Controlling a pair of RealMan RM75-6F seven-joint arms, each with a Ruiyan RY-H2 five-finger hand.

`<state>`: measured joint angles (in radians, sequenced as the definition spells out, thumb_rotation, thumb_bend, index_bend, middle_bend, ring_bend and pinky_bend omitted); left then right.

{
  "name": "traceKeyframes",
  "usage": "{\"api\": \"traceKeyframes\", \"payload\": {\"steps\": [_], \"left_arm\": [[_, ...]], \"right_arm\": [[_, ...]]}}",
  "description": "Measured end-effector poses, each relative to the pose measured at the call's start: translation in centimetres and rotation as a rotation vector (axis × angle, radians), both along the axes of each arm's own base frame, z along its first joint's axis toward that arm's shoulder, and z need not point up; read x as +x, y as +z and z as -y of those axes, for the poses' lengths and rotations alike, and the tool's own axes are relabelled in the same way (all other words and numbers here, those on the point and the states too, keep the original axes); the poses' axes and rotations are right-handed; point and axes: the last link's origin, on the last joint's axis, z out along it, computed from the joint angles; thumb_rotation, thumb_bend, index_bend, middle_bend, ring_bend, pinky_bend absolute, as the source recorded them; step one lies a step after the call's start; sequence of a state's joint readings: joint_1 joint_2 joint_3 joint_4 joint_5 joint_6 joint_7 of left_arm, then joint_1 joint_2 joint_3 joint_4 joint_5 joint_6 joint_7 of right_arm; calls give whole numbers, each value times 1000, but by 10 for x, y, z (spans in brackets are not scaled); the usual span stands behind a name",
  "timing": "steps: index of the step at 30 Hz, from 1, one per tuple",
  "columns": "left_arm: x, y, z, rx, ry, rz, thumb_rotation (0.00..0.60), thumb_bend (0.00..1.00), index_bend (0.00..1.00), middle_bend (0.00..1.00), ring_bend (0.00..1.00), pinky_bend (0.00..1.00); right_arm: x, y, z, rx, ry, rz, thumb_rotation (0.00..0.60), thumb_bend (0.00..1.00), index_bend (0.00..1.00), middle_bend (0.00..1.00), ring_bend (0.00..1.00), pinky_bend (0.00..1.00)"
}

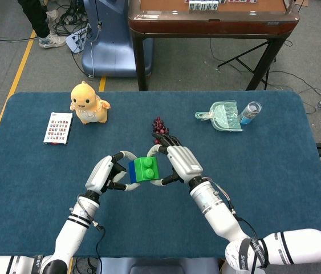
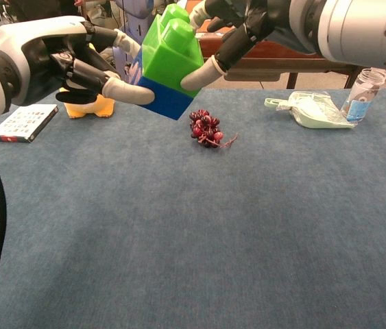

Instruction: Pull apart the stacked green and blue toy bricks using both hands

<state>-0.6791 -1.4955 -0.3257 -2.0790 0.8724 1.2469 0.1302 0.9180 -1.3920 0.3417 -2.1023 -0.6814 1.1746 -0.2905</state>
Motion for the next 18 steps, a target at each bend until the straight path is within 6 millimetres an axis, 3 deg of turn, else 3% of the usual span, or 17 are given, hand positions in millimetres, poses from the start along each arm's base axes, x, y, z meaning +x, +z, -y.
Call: {"api": "traceKeyframes", "payload": {"steps": [6, 18], "left_arm": [[-1, 0, -1, 37, 14, 29, 600, 337, 823, 1000, 1000, 1000], [-7, -6, -1, 52, 37, 27, 600, 382, 893, 1000, 1000, 1000]], "right_arm": [[-1, 0, 0, 3, -4, 5, 600, 107, 598, 82, 0, 0], [-3, 2, 0, -2, -7, 40, 600, 107, 602, 87, 0, 0]]}}
